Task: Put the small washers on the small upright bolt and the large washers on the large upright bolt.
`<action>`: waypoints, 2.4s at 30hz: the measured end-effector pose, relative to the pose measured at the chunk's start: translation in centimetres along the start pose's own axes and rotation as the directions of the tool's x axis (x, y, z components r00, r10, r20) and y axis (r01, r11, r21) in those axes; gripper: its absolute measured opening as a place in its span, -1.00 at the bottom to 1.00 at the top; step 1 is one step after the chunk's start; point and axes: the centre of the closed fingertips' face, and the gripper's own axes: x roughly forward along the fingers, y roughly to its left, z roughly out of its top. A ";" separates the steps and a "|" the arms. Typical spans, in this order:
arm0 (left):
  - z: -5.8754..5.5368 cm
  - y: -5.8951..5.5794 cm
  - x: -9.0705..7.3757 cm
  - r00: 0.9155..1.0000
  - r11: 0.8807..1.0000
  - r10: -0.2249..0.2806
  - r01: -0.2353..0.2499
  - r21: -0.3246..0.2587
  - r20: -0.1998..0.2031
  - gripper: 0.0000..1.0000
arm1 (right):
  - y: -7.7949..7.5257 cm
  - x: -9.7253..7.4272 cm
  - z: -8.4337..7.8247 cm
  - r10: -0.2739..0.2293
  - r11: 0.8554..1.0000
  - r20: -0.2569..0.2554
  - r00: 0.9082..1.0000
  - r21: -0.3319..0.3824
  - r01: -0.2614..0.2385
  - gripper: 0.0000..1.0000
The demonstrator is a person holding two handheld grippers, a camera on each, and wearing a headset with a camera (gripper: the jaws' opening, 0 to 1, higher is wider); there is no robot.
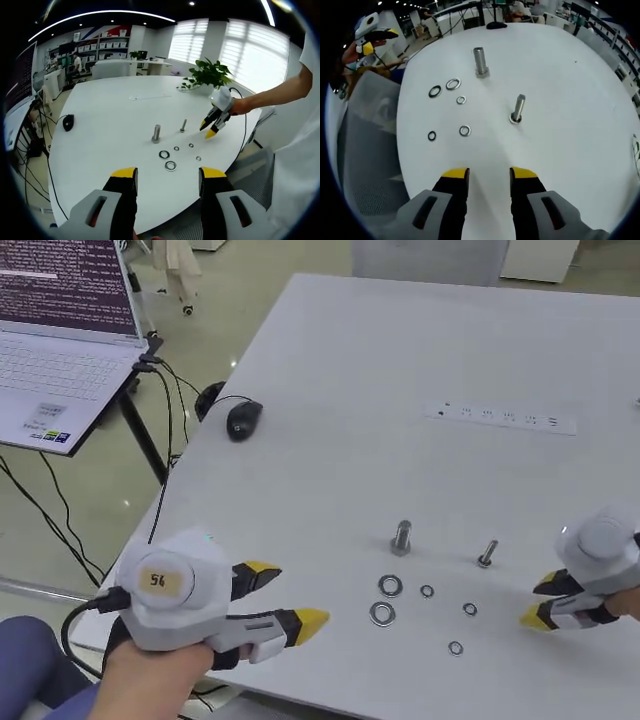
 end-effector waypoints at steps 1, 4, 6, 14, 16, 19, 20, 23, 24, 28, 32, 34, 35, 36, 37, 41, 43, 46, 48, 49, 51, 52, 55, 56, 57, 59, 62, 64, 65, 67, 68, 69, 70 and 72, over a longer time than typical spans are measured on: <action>0.1 0.0 0.1 1.000 1.000 -0.002 0.002 0.002 -0.001 -0.04 | 0.2 0.1 -0.1 0.001 1.000 0.001 1.000 0.003 -0.001 -0.32; 0.3 -0.1 0.3 1.000 1.000 -0.006 0.006 0.009 -0.003 -0.04 | 1.0 0.3 -0.4 0.003 1.000 0.003 1.000 -0.003 -0.003 -0.32; 0.4 -0.2 0.4 1.000 1.000 -0.009 0.009 0.011 -0.002 -0.04 | 1.5 0.4 -0.5 0.011 1.000 0.009 1.000 -0.004 -0.011 -0.32; 0.5 -0.5 0.7 1.000 1.000 -0.021 0.021 0.022 -0.012 -0.04 | 3.0 1.3 -1.5 0.028 1.000 0.037 0.999 -0.001 -0.028 -0.30; 0.5 -0.7 0.8 1.000 0.999 -0.026 0.026 0.025 -0.013 -0.04 | 3.4 1.3 -1.9 0.027 1.000 0.040 0.999 -0.009 -0.027 -0.30; 0.7 -0.8 1.0 0.999 0.999 -0.031 0.031 0.030 -0.015 -0.04 | 4.0 1.4 -2.3 0.026 1.000 0.047 0.999 -0.018 -0.025 -0.30; 0.8 -0.9 1.0 0.999 0.999 -0.034 0.034 0.033 -0.016 -0.04 | 4.2 1.4 -2.5 0.024 1.000 0.051 0.998 -0.018 -0.023 -0.30; 0.8 -1.1 1.2 0.999 0.998 -0.041 0.041 0.038 -0.020 -0.04 | 4.7 1.2 -2.7 0.015 1.000 0.072 0.997 -0.008 -0.015 -0.31; 0.8 -1.2 1.2 0.999 0.998 -0.043 0.043 0.039 -0.021 -0.04 | 4.8 1.2 -2.7 0.012 1.000 0.079 0.997 -0.003 -0.012 -0.31; 0.9 -1.4 1.3 0.998 0.998 -0.051 0.052 0.045 -0.023 -0.04 | 5.4 1.2 -2.8 -0.007 1.000 0.109 0.994 0.013 0.006 -0.31; 0.9 -1.6 1.5 0.997 0.996 -0.068 0.070 0.053 -0.028 -0.04 | 6.0 0.9 -2.5 -0.029 0.999 0.143 0.989 0.034 0.025 -0.32; 0.8 -1.8 1.7 0.996 0.994 -0.083 0.085 0.062 -0.036 -0.04 | 6.2 1.0 -2.2 -0.038 0.998 0.161 0.986 0.047 0.030 -0.34; 0.8 -1.8 1.8 0.995 0.994 -0.089 0.091 0.067 -0.039 -0.04 | 6.4 1.0 -2.1 -0.038 0.998 0.165 0.985 0.051 0.030 -0.34; 0.7 -2.0 2.0 0.994 0.992 -0.099 0.102 0.073 -0.044 -0.04 | 6.8 1.0 -1.8 -0.040 0.998 0.169 0.985 0.057 0.031 -0.35; 0.6 -2.2 2.2 0.993 0.991 -0.108 0.111 0.077 -0.049 -0.04 | 6.9 1.1 -1.6 -0.043 0.998 0.173 0.984 0.060 0.033 -0.35; 0.1 -2.8 3.0 0.986 0.983 -0.149 0.156 0.098 -0.074 -0.04 | 7.8 1.6 -0.5 -0.048 0.997 0.192 0.980 0.063 0.037 -0.39; 0.0 -3.2 3.3 0.982 0.978 -0.167 0.176 0.109 -0.084 -0.04 | 8.2 1.8 0.1 -0.053 0.997 0.199 0.979 0.059 0.042 -0.42; -0.2 -4.0 4.0 0.974 0.968 -0.204 0.216 0.129 -0.104 -0.05 | 8.9 2.2 1.2 -0.056 0.997 0.212 0.976 0.055 0.045 -0.44; -0.2 -4.2 4.2 0.970 0.963 -0.214 0.229 0.140 -0.113 -0.05 | 9.0 2.4 1.5 -0.057 0.997 0.218 0.974 0.054 0.046 -0.45; -0.2 -4.4 4.4 0.968 0.958 -0.221 0.239 0.157 -0.123 -0.05 | 9.2 2.7 2.0 -0.053 0.998 0.222 0.974 0.050 0.043 -0.46; 0.2 -4.6 4.4 0.967 0.957 -0.224 0.242 0.162 -0.118 -0.05 | 9.2 3.2 2.3 -0.045 0.999 0.216 0.975 0.035 0.038 -0.47; 0.3 -4.6 4.5 0.968 0.958 -0.225 0.241 0.158 -0.110 -0.05 | 9.2 3.5 2.5 -0.038 0.999 0.209 0.977 0.028 0.033 -0.48; 0.5 -4.5 4.7 0.971 0.961 -0.219 0.232 0.148 -0.100 -0.05 | 9.0 3.9 3.0 -0.027 1.000 0.196 0.980 0.012 0.025 -0.51; 0.5 -4.5 4.8 0.971 0.962 -0.218 0.230 0.145 -0.098 -0.05 | 8.9 4.0 3.1 -0.023 1.000 0.190 0.981 0.006 0.023 -0.52; 0.5 -4.6 4.9 0.972 0.964 -0.215 0.227 0.140 -0.098 -0.05 | 8.9 4.3 3.2 -0.013 1.000 0.177 0.984 -0.003 0.014 -0.53; 0.7 -4.8 4.9 0.973 0.966 -0.213 0.224 0.131 -0.087 -0.05 | 9.1 4.7 3.3 0.013 0.999 0.144 0.990 -0.044 -0.007 -0.53; 0.6 -4.9 5.0 0.974 0.967 -0.211 0.221 0.128 -0.084 -0.05 | 9.0 5.0 3.4 0.009 0.987 0.092 0.996 -0.162 0.006 -0.57; 0.5 -4.9 4.9 0.975 0.969 -0.208 0.217 0.120 -0.081 -0.05 | 9.1 5.1 3.2 0.020 0.983 0.066 0.998 -0.182 -0.008 -0.59; 0.4 -4.9 4.9 0.975 0.970 -0.207 0.215 0.116 -0.080 -0.05 | 9.0 5.2 3.4 0.016 0.982 0.058 0.998 -0.189 -0.004 -0.60; 0.2 -4.7 4.7 0.976 0.971 -0.202 0.210 0.113 -0.079 -0.05 | 8.8 5.3 3.7 0.017 0.979 0.048 0.999 -0.201 -0.007 -0.63; 0.1 -4.5 4.6 0.977 0.972 -0.199 0.207 0.109 -0.077 -0.05 | 8.8 5.3 3.8 0.017 0.979 0.047 0.999 -0.202 -0.007 -0.64; 0.0 -4.4 4.5 0.978 0.973 -0.196 0.204 0.104 -0.076 -0.05 | 8.7 5.4 3.8 0.016 0.979 0.044 0.999 -0.206 -0.006 -0.64; -0.1 -4.3 4.5 0.978 0.974 -0.193 0.201 0.103 -0.077 -0.05 | 8.7 5.4 3.8 0.016 0.977 0.043 0.999 -0.212 -0.007 -0.64; -0.3 -4.0 4.3 0.980 0.976 -0.186 0.193 0.097 -0.076 -0.05 | 8.7 5.4 3.8 0.015 0.972 0.037 0.999 -0.233 -0.006 -0.64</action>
